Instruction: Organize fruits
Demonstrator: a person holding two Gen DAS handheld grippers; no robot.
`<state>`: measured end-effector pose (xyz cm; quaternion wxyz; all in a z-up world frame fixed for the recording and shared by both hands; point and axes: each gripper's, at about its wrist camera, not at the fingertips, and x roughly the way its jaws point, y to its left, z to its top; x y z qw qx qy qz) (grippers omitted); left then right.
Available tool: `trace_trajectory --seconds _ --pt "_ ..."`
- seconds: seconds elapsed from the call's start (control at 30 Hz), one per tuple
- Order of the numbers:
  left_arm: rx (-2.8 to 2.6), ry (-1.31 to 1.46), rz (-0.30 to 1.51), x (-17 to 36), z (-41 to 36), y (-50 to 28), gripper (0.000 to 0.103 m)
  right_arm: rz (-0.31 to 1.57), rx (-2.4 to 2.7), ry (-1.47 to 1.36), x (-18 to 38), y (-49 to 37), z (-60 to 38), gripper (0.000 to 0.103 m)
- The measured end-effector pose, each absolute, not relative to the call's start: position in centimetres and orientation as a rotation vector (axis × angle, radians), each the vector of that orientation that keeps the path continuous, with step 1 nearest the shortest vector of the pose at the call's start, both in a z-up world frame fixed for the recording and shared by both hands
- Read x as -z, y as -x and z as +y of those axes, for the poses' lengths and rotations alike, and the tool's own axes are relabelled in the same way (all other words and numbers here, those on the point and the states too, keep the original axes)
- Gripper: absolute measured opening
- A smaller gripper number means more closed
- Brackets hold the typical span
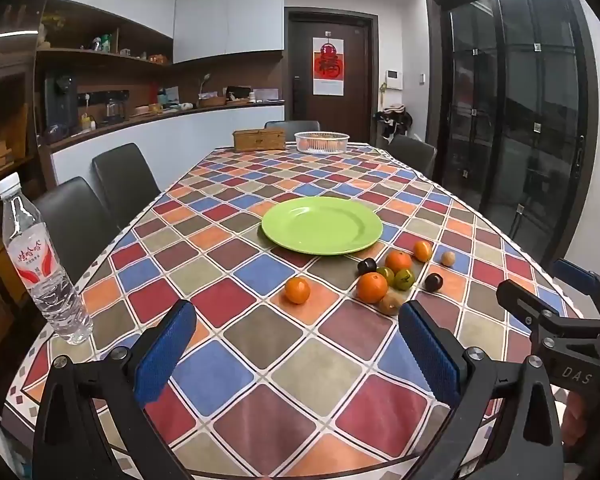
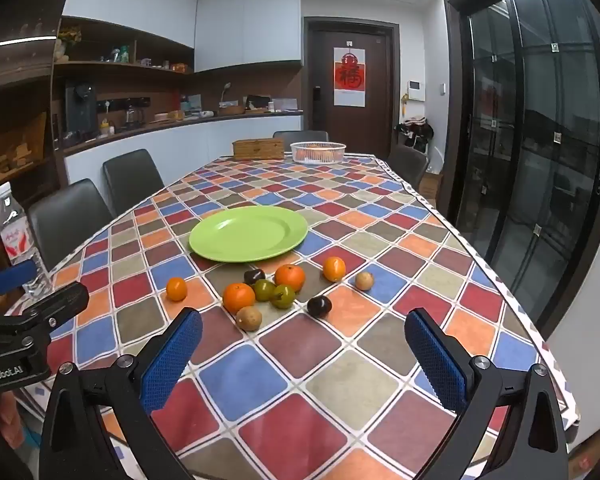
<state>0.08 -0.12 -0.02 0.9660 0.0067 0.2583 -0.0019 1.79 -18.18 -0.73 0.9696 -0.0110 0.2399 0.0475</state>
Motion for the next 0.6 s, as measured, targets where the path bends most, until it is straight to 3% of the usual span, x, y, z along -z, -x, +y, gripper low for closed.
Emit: trace_trajectory --seconds 0.6 --pt "0.0 0.002 0.506 -0.23 0.4 0.74 0.103 0.48 -0.096 0.034 0.69 -1.7 -17.88 0.102"
